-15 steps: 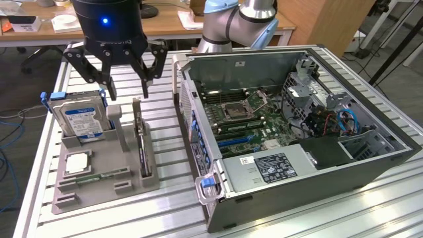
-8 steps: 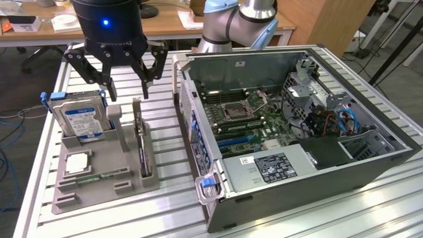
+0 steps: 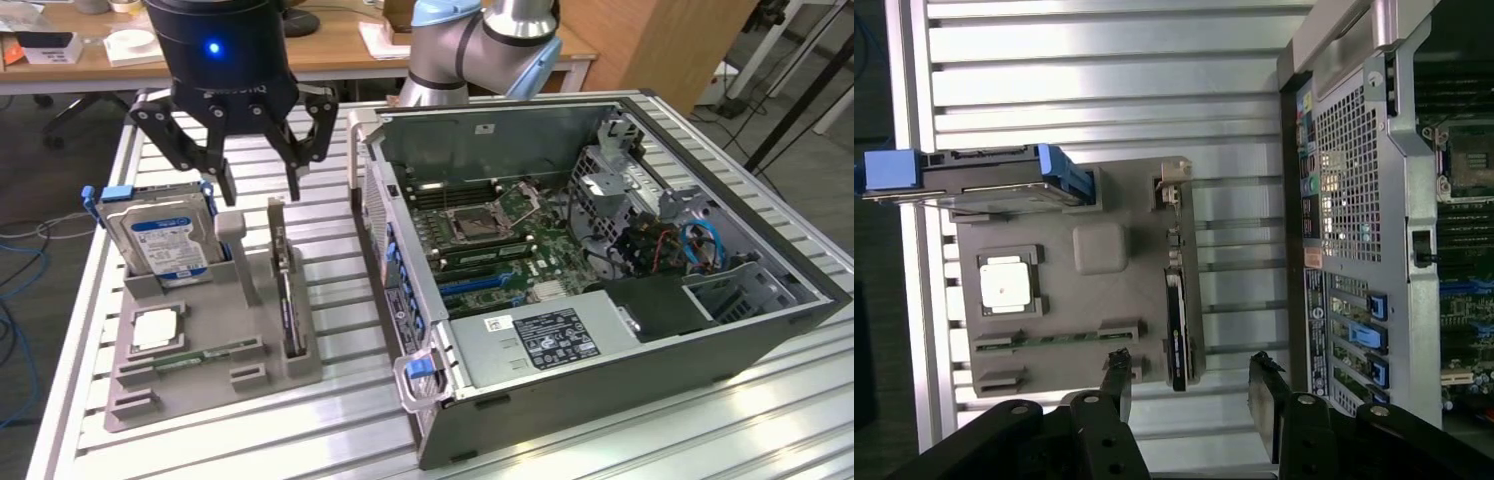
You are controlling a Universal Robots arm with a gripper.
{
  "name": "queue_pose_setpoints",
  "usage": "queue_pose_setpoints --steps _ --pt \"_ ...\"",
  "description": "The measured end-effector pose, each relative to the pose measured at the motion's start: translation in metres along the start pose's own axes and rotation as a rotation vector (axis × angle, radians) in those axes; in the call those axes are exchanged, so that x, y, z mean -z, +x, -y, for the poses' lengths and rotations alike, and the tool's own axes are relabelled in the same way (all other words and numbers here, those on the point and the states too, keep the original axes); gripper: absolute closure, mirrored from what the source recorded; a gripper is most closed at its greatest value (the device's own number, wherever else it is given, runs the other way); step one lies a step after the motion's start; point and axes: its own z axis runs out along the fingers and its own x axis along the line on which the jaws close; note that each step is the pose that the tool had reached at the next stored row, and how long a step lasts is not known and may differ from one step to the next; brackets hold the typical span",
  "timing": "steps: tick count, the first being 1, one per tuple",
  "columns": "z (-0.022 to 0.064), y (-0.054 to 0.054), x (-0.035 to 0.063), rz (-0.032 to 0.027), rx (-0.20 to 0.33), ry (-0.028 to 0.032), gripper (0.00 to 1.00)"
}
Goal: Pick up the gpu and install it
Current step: 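Pick up the gpu and move the gpu toward the slot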
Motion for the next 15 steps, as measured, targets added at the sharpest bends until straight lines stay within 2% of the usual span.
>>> queue_pose_setpoints --steps 15 --pt "0.0003 0.0002 -0.0069 -0.0001 0.000 0.0001 0.41"
